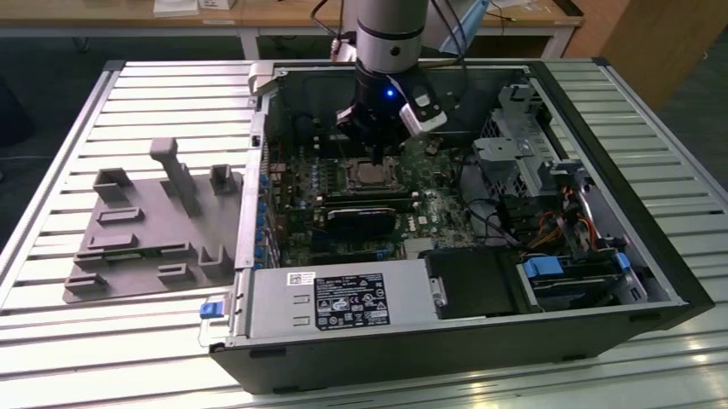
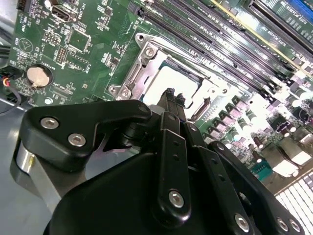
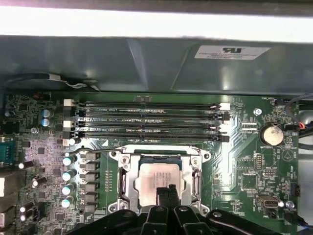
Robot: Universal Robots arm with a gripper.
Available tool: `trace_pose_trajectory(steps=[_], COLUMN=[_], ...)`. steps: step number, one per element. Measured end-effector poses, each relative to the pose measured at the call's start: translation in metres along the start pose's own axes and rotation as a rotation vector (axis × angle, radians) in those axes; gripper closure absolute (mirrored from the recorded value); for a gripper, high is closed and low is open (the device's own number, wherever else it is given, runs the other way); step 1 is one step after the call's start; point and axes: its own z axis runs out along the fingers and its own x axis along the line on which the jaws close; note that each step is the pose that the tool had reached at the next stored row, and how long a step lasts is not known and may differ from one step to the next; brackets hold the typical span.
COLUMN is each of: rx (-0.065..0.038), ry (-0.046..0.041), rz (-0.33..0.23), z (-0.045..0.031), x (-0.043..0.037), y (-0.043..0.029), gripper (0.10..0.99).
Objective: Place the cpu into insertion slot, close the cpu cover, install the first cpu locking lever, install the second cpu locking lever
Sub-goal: 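Close the cpu cover, then install the first cpu locking lever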
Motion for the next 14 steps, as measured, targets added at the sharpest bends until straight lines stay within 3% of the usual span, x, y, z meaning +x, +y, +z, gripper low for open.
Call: trace_pose_trajectory(steps=[7,14], rx=[0.002,0.002], ry=[-0.0031,-0.0036], rz=[0.037,0.047], z=[-0.0073,-0.0075], x=[-0.0001,-0.0001], y=[0.0003,0.0003], gripper=[0.984,0.984])
